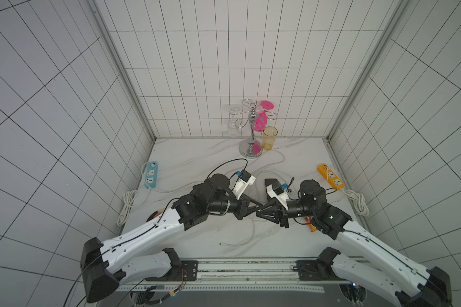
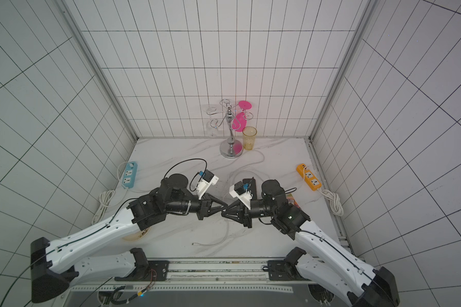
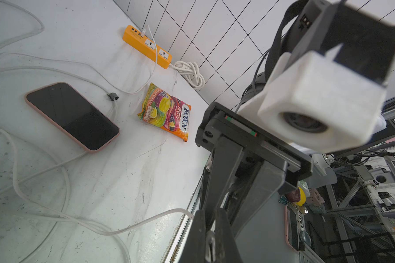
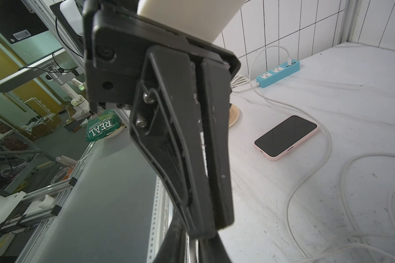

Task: Plug the charging cable into the phone
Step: Pick up the charging cable from the center of the board.

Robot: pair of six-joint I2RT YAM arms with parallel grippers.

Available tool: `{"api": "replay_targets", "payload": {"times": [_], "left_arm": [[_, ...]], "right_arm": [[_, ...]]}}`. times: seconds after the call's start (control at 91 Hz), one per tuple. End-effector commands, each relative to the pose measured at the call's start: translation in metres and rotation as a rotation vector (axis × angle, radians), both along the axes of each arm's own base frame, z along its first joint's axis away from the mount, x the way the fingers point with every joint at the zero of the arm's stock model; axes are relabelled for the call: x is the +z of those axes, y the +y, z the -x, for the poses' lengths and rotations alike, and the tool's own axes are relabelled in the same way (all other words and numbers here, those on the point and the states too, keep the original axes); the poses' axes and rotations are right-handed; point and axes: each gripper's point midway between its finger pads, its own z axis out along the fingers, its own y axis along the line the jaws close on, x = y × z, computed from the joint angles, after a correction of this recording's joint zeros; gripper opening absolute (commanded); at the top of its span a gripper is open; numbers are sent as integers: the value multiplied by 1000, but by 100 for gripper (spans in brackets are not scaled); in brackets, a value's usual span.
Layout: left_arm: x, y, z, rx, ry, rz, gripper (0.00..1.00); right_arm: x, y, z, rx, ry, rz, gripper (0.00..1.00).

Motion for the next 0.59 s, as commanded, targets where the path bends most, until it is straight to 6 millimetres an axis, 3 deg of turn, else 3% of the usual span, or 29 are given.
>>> {"api": "replay_targets", "payload": {"times": [0.0,0.143,0.253,0.308,0.363,0.407,0.506,0.583], "left_arm": [[1,-1,0,-9,-18,17,0],[-1,-1,0,-7,-17,17,0],[-1,2,-5,25,-21,2,2],[-1,4,-9,55,-24,-10,15],[1,8,-17,111,-24,-28,49],[0,16,-30,201,-22,-57,66],[-1,42,-62,419,2,-99,79],[-5,65,-88,571,74,-80,83]], "right_arm": [[11,1,5,38,-14,-46,11],[11,1,6,43,-13,-48,0],[9,0,5,36,-11,-42,0],[6,-1,4,23,-13,-33,0],[5,-2,2,6,-17,-29,0],[2,-4,-1,-16,-16,-22,0],[-5,-9,-9,-86,-15,4,0],[-13,-15,-21,-181,-4,27,0]]}}
